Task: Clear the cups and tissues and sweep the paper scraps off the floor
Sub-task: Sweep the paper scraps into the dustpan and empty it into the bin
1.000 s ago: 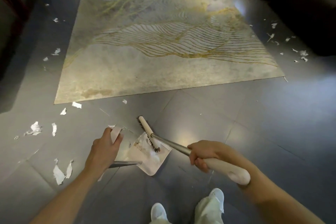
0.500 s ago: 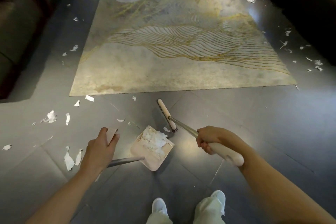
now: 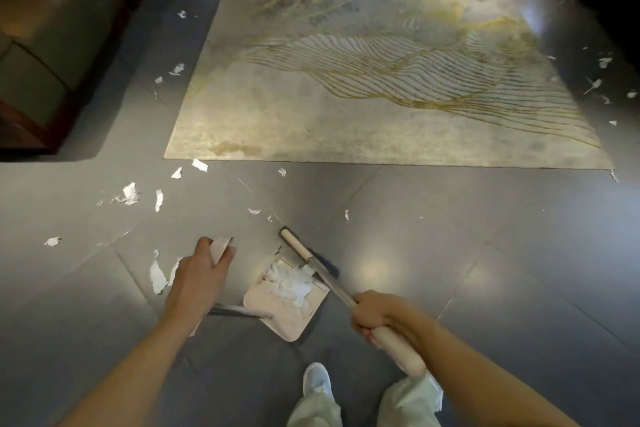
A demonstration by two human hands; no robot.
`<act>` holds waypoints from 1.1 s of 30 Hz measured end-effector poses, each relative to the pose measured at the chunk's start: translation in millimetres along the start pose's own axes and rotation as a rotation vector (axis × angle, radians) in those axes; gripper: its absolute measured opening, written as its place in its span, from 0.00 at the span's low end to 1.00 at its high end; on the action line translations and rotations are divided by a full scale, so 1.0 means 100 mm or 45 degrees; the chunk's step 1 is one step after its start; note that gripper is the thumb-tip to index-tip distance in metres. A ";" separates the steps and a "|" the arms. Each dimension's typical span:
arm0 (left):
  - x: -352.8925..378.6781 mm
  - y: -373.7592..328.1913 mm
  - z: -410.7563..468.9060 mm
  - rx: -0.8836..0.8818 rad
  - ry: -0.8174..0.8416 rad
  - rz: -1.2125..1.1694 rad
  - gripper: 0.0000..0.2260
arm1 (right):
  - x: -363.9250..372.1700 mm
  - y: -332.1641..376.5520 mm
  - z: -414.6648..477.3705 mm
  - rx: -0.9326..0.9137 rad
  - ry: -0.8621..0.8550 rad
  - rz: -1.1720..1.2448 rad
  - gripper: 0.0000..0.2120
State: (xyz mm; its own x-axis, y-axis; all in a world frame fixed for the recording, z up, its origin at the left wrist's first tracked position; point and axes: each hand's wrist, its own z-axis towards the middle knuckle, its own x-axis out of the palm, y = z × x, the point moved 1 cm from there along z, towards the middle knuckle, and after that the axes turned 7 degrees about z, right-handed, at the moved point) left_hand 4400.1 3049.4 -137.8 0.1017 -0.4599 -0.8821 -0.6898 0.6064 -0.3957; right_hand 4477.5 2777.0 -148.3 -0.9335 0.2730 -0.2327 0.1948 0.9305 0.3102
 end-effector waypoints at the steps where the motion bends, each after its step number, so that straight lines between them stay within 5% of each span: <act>1: 0.02 -0.05 0.02 0.016 0.016 0.011 0.20 | 0.03 0.01 -0.02 0.007 0.050 0.055 0.13; 5: 0.08 -0.23 -0.01 0.071 0.080 0.031 0.22 | -0.14 0.00 -0.20 -0.002 0.124 0.113 0.06; 14: 0.15 -1.23 -0.23 0.335 0.046 -0.154 0.16 | -0.86 -0.60 -0.79 -0.042 -0.148 0.481 0.19; 25: 0.63 -3.82 -0.70 0.675 -0.115 -0.356 0.12 | -1.93 -2.36 -1.69 -0.245 -0.611 1.106 0.25; 33: 1.25 -5.84 -1.41 0.889 -0.054 -0.425 0.15 | -2.95 -3.67 -2.16 -0.341 -0.840 1.466 0.18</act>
State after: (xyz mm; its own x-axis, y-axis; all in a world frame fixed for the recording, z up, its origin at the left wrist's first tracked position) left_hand 4714.6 2546.6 19.0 0.2618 -0.6734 -0.6913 -0.0073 0.7149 -0.6992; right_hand 4616.0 2301.9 5.7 0.0502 0.9944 -0.0930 0.6267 0.0411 0.7782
